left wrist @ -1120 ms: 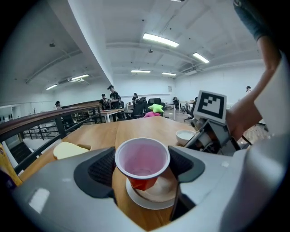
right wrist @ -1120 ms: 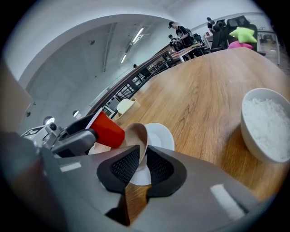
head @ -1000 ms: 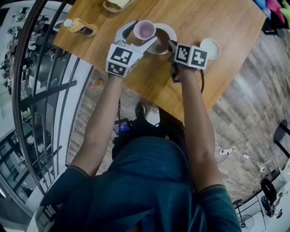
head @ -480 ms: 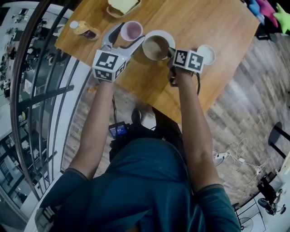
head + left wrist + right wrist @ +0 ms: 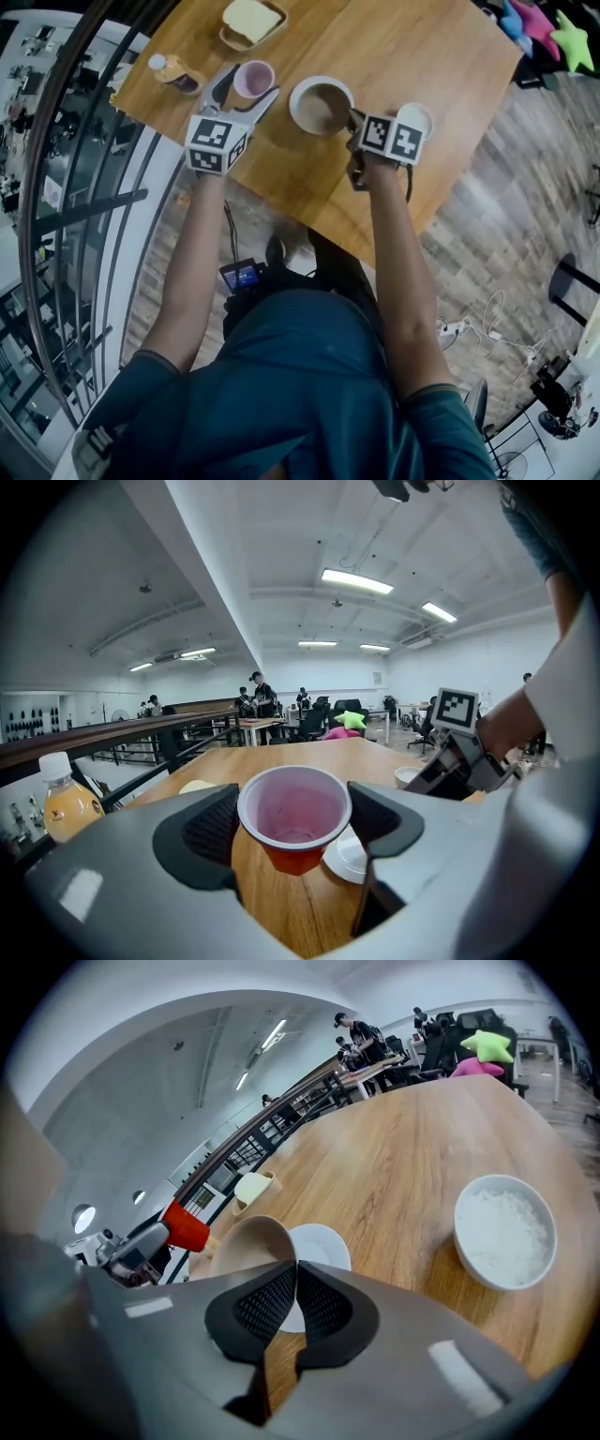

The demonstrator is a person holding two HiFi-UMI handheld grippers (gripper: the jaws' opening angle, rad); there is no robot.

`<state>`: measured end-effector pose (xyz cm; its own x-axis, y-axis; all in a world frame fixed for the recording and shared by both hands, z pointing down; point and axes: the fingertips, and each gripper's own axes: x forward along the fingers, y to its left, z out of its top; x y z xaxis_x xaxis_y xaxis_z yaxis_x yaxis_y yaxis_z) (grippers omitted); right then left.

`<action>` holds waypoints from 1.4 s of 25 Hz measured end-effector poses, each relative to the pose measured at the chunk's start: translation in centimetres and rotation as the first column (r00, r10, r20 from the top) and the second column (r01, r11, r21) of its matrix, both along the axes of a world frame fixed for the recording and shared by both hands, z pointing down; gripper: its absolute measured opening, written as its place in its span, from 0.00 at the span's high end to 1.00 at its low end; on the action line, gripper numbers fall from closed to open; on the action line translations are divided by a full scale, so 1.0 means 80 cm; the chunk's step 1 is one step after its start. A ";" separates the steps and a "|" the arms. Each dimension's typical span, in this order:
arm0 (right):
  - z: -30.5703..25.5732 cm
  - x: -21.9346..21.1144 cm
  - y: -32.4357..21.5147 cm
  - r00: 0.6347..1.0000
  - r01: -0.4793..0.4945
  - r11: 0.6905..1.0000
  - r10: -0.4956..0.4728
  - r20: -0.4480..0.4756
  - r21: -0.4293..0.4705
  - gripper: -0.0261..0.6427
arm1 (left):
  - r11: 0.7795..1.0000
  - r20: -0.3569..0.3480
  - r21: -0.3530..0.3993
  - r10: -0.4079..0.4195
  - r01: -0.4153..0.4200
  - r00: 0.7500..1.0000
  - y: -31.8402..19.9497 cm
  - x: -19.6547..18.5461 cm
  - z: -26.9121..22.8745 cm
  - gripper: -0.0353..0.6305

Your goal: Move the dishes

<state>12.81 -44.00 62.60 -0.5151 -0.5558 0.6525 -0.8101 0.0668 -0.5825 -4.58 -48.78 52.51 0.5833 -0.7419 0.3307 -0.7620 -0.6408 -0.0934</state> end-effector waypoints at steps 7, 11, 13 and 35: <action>-0.043 0.030 0.005 1.000 -0.024 0.998 0.025 -0.009 0.053 0.94 | 0.998 0.011 -0.049 -0.033 0.034 0.999 -0.002 -0.014 0.034 0.41; -0.067 0.049 0.010 0.999 -0.035 0.996 0.036 -0.013 0.081 0.94 | 0.995 0.022 -0.083 -0.052 0.054 0.998 -0.001 -0.020 0.057 0.41; -0.077 0.056 0.014 0.999 -0.038 0.995 0.040 -0.015 0.092 0.94 | 0.993 0.030 -0.102 -0.061 0.064 0.998 -0.001 -0.025 0.071 0.41; -0.087 0.153 0.073 0.989 -0.146 0.988 0.147 -0.006 0.057 0.94 | 0.989 0.051 -0.108 -0.093 0.098 0.994 0.005 -0.044 0.131 0.40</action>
<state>25.09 -38.18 55.60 -0.4190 -0.6606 0.6229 -0.8194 -0.0204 -0.5728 -8.11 -48.38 62.97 0.4939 -0.7511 0.4380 -0.8167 -0.5736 -0.0626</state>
